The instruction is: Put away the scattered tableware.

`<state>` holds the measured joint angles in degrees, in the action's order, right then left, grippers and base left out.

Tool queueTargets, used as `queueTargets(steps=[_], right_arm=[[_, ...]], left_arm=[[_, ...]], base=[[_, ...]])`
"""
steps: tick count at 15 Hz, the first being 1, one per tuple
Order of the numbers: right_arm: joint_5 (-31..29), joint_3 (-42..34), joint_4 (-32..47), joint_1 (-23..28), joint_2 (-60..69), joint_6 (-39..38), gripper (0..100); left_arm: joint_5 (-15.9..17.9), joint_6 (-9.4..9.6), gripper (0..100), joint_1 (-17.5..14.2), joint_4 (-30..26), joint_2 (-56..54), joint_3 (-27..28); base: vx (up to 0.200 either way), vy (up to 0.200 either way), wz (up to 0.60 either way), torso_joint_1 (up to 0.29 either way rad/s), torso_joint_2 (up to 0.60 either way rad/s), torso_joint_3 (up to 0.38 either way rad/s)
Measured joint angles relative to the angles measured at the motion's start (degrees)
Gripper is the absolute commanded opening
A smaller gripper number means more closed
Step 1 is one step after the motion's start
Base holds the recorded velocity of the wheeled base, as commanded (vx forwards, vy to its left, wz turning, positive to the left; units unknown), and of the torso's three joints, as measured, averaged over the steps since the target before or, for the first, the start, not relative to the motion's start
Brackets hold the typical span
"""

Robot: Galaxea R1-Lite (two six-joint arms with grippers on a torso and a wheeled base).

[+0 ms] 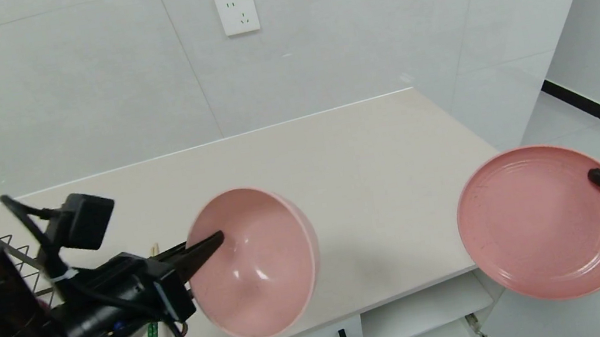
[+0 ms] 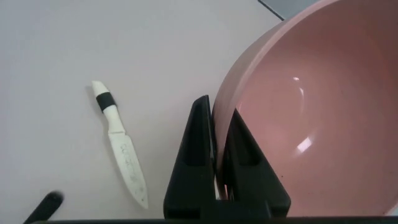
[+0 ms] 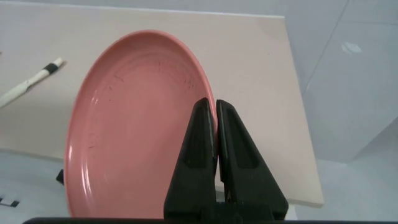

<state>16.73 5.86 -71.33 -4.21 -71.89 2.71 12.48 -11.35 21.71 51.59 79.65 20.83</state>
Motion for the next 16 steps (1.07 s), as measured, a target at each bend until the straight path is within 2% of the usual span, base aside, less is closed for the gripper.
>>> queueTargets(steps=[2, 3, 4, 5, 6, 7, 8, 10, 13, 16], right_arm=[[-0.1, -1.2, 0.0, 0.2, 2.7, -1.0, 0], [-0.1, -2.1, 0.0, -0.1, 3.5, -0.9, 0], [-0.2, -2.7, -0.2, -0.5, 4.0, -0.9, 0], [-0.2, -3.0, -0.3, -0.8, 4.3, -1.0, 0], [-0.2, -3.1, -0.3, -1.1, 4.6, -1.6, 0], [-0.1, -3.2, -0.4, -1.5, 4.7, -2.4, 0], [-0.1, -3.1, -0.3, -2.4, 4.7, -5.3, 0], [0.0, -2.3, -0.4, -3.8, 4.0, -8.2, 0], [0.0, -1.8, -0.6, -4.6, 2.3, -8.3, 0], [0.0, -1.8, -0.7, -5.2, 1.5, -7.8, 0]], left_arm=[[0.4, 0.76, 0, -1.2, 0.2, -4.4, -3.6], [0.6, 0.09, 0, -1.1, 0.4, -5.7, -4.6], [0.9, -2.22, 0, -0.9, 0.3, -6.8, -5.2], [1.4, -6.61, 0, -0.3, 0.2, -7.8, -5.7], [1.9, -11.91, 0, 0.5, 0.1, -8.8, -6.4], [2.5, -16.02, 0, 1.5, -0.4, -9.8, -7.3], [2.7, -17.77, 0, 2.0, -1.9, -10.6, -7.6], [2.9, -18.13, 0, 2.3, -3.9, -11.3, -7.4], [3.3, -17.93, 0, 2.7, -3.6, -11.3, -7.3], [-1.1, -17.20, 0, 2.7, -2.1, -10.3, -5.7]], base=[[0.000, 0.000, 0.00, 0.000, 0.00, 0.000], [0.000, 0.000, 0.00, 0.000, 0.00, 0.000], [0.000, 0.000, 0.00, 0.000, 0.00, 0.000], [0.000, 0.000, 0.00, 0.000, 0.00, 0.000], [0.000, 0.000, 0.00, 0.000, 0.00, 0.000], [0.000, 0.000, 0.00, 0.000, 0.00, 0.000], [0.000, 0.000, 0.00, 0.000, 0.00, 0.000], [0.000, 0.000, 0.00, 0.000, 0.00, 0.000], [0.000, 0.000, 0.00, 0.000, 0.00, 0.000], [0.000, 0.000, 0.00, 0.000, 0.00, 0.000]])
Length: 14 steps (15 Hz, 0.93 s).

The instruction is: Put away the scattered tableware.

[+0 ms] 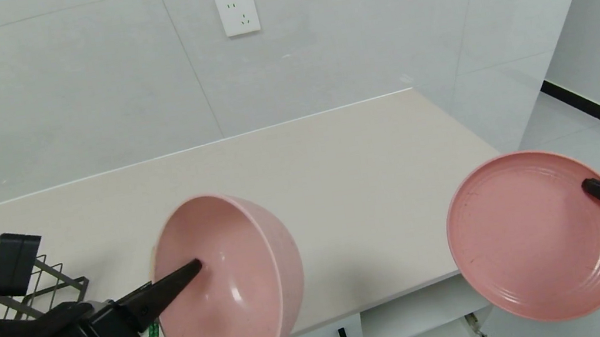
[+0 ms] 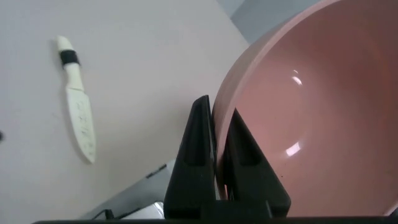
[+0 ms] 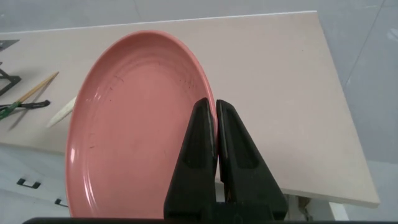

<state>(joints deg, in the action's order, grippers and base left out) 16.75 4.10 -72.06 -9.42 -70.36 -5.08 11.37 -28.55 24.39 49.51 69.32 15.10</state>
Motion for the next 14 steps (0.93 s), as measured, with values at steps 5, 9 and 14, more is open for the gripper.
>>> queueTargets(steps=[5, 9, 14], right_arm=[[0.0, -0.1, -6.9, -2.3, -0.4, 4.2, 0], [0.0, -0.3, -8.7, -2.5, -2.5, 4.2, 0], [0.0, -3.3, -17.7, -2.7, -9.2, 4.2, 0]], left_arm=[[-18.7, 14.98, 0, 0.4, 0.5, 4.1, 3.3], [-19.6, 19.22, 0, 2.4, 2.2, 8.7, 6.4], [-19.1, 28.06, 0, 3.4, 35.7, 18.0, -0.6]], base=[[0.000, 0.000, 0.00, 0.000, 0.00, 0.000], [0.000, 0.000, 0.00, 0.000, 0.00, 0.000], [0.000, 0.000, 0.00, 0.000, 0.00, 0.000]])
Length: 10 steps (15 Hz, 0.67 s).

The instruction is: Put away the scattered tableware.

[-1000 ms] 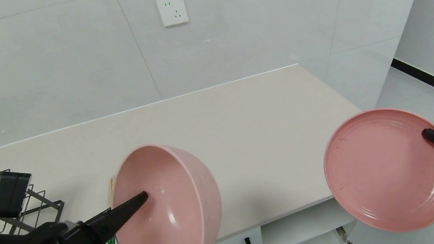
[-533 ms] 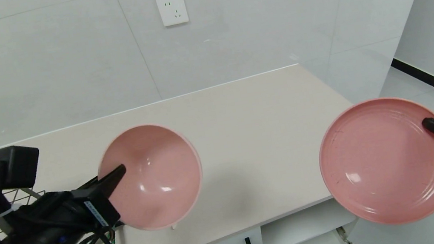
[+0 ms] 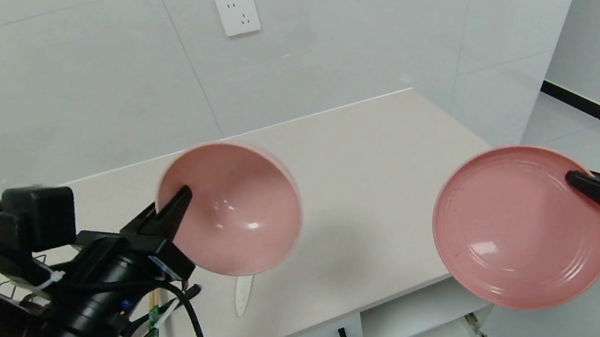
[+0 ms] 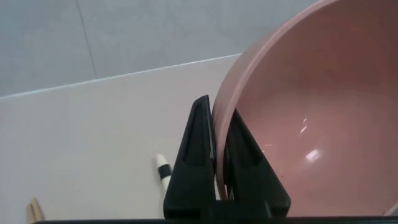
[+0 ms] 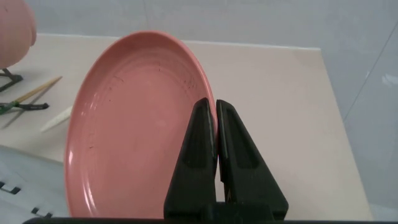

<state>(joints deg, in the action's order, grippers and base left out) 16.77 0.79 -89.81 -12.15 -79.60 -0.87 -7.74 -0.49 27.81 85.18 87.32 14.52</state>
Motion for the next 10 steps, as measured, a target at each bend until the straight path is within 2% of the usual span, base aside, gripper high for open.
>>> queueTargets(steps=[1, 2, 5, 7, 8, 10], right_arm=[[0.0, -0.3, 0.0, -0.1, -1.0, 0.0, 0], [0.0, -0.4, -0.1, -0.2, -1.6, 0.0, 0], [-0.1, -0.5, -0.1, -0.2, -2.5, 0.0, 0], [-0.1, -0.5, -0.1, -0.2, -2.4, 0.0, 0], [-0.1, -0.5, -0.2, -0.2, -2.3, 0.0, 0], [-0.1, -0.5, -0.1, -0.2, -2.1, 0.0, 0]], left_arm=[[0.0, 2.49, 0, 1.0, 3.8, 2.1, -2.4], [0.0, 3.85, 0, 1.9, 4.4, 3.7, -3.9], [-0.1, 5.00, 0, 2.8, 4.7, 6.7, -3.3], [-0.2, 8.63, 0, 3.3, 4.7, 7.4, -2.9], [-0.3, 9.46, 0, 3.4, 4.7, 7.5, -2.8], [-0.3, 9.37, 0, 3.6, 4.8, 7.4, -2.8]], base=[[0.000, 0.000, 0.00, 0.000, 0.00, 0.000], [0.000, 0.000, 0.00, 0.000, 0.00, 0.000], [0.000, 0.000, 0.00, 0.000, 0.00, 0.000], [-0.200, 0.000, 0.00, 0.005, 0.00, 0.005], [0.000, 0.000, 0.00, 0.000, 0.00, 0.000], [0.000, 0.000, 0.00, 0.000, 0.00, 0.000]])
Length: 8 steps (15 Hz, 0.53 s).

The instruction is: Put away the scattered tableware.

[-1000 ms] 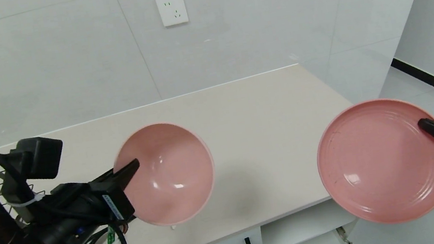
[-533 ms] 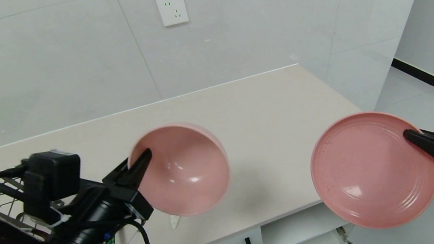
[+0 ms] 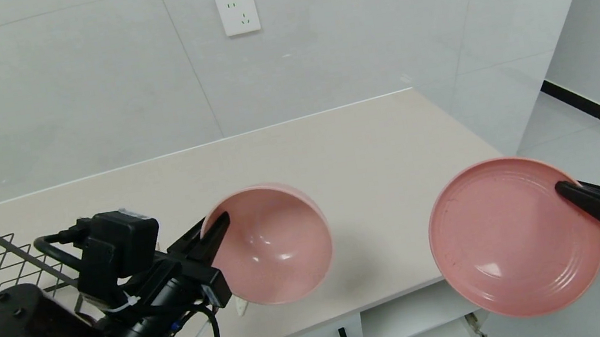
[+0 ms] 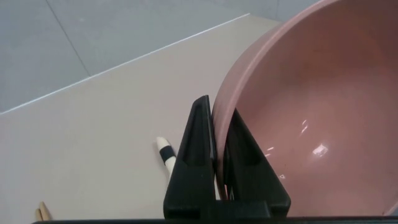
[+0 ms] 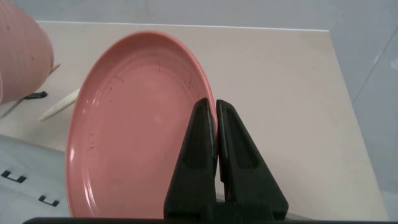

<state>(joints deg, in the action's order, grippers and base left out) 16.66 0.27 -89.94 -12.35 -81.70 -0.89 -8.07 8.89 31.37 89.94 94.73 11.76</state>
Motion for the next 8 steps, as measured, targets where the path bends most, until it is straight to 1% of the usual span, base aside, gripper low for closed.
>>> queueTargets(steps=[7, 8], right_arm=[[0.0, 0.0, 0.0, 0.0, 0.3, 0.0, 0], [-0.1, 0.0, 0.0, 0.0, 0.3, 0.0, 0]], left_arm=[[-0.2, -0.11, 0, -0.1, 0.0, -0.2, -0.8], [-0.2, -0.11, 0, -0.1, 0.0, -0.2, -1.1]], base=[[0.000, 0.000, 0.00, 0.000, 0.00, 0.000], [-0.200, 0.000, 0.00, 0.002, 0.00, -0.002]])
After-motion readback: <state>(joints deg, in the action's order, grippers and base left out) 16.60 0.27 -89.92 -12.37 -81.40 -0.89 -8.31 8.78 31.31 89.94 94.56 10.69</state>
